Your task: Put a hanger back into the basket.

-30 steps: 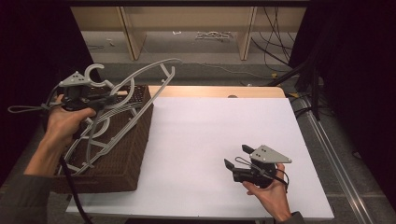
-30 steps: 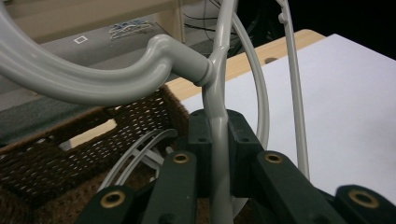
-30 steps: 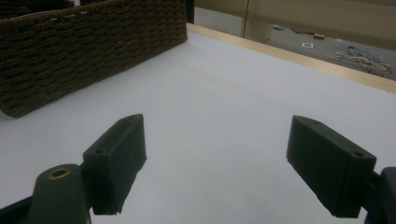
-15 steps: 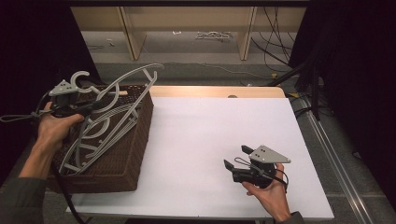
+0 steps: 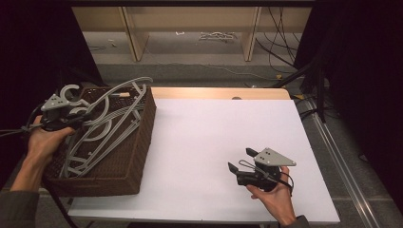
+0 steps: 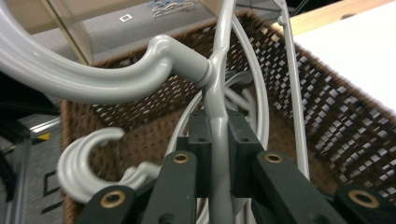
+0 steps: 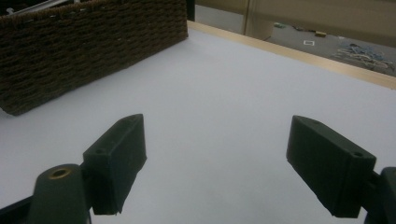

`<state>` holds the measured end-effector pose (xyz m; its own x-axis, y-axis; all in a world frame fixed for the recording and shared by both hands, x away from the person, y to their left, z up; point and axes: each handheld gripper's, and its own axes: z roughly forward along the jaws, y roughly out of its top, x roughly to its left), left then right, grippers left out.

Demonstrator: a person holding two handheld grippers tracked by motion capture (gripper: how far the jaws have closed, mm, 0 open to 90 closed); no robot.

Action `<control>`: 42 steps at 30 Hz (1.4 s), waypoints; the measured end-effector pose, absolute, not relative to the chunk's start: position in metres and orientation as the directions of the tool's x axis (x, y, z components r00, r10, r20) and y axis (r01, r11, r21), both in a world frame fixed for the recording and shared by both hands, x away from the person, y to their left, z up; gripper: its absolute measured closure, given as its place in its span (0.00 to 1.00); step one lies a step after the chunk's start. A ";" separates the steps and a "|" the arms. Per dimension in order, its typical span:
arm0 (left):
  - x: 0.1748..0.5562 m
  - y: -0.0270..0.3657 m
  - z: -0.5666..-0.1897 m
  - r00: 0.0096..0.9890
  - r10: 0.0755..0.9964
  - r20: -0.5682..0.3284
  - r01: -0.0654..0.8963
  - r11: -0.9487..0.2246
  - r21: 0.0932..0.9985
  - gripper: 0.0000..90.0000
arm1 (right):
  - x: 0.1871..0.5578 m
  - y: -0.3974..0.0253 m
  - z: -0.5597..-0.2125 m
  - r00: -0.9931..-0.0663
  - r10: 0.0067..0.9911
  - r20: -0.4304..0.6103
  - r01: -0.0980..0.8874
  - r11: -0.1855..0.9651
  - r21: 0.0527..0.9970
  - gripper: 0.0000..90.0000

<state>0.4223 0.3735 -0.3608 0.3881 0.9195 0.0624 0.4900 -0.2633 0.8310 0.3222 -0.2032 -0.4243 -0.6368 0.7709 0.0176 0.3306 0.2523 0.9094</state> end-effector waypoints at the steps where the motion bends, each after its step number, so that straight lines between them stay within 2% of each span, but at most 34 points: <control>1: 0.422 0.377 -0.363 0.385 0.920 0.071 0.496 -0.271 0.825 0.91 | 0.322 -0.203 -0.425 -0.635 0.772 0.018 0.329 0.249 0.911 0.23; 7: 0.420 0.388 -0.373 0.379 0.918 0.116 0.517 -0.314 0.797 0.91 | 0.322 -0.204 -0.424 -0.638 0.770 0.016 0.331 0.255 0.908 0.23; 9: 0.419 0.388 -0.377 0.368 0.925 0.093 0.516 -0.287 0.807 0.91 | 0.323 -0.205 -0.425 -0.638 0.770 0.002 0.317 0.259 0.912 0.23; 11: 0.418 0.391 -0.377 0.396 0.910 0.123 0.528 -0.335 0.780 0.91 | 0.323 -0.205 -0.425 -0.638 0.770 0.003 0.317 0.260 0.912 0.23; 15: 0.421 0.388 -0.380 0.410 0.902 0.138 0.536 -0.360 0.764 0.91 | 0.323 -0.203 -0.426 -0.641 0.767 0.026 0.330 0.245 0.911 0.23; 16: 0.422 0.384 -0.383 0.393 0.912 0.118 0.533 -0.330 0.779 0.91 | 0.323 -0.203 -0.426 -0.642 0.766 0.027 0.330 0.244 0.912 0.23; 17: 0.422 0.386 -0.382 0.413 0.898 0.147 0.540 -0.373 0.754 0.91 | 0.323 -0.203 -0.426 -0.641 0.767 0.025 0.329 0.245 0.912 0.23; 20: 0.424 0.385 -0.384 0.415 0.897 0.154 0.548 -0.381 0.745 0.91 | 0.323 -0.206 -0.424 -0.634 0.773 0.000 0.329 0.270 0.905 0.23; 26: 0.429 0.381 -0.395 0.427 0.888 0.173 0.565 -0.411 0.715 0.91 | 0.323 -0.203 -0.426 -0.643 0.765 0.029 0.332 0.245 0.911 0.23; 30: 0.432 0.375 -0.405 0.438 0.881 0.181 0.577 -0.429 0.694 0.91 | 0.324 -0.204 -0.426 -0.639 0.769 0.009 0.319 0.254 0.913 0.23; 39: 0.437 0.372 -0.418 0.417 0.893 0.170 0.616 -0.415 0.669 0.91 | 0.324 -0.205 -0.426 -0.640 0.768 0.008 0.326 0.263 0.908 0.23; 42: 0.436 0.374 -0.414 0.396 0.903 0.170 0.614 -0.398 0.682 0.85 | 0.324 -0.205 -0.426 -0.643 0.766 0.007 0.329 0.267 0.906 0.23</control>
<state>0.4360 0.3740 -0.4141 0.3958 0.9025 0.1698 0.6143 -0.3976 0.6816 0.3236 -0.2046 -0.4262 -0.6427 0.7661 0.0071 0.3289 0.2674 0.9057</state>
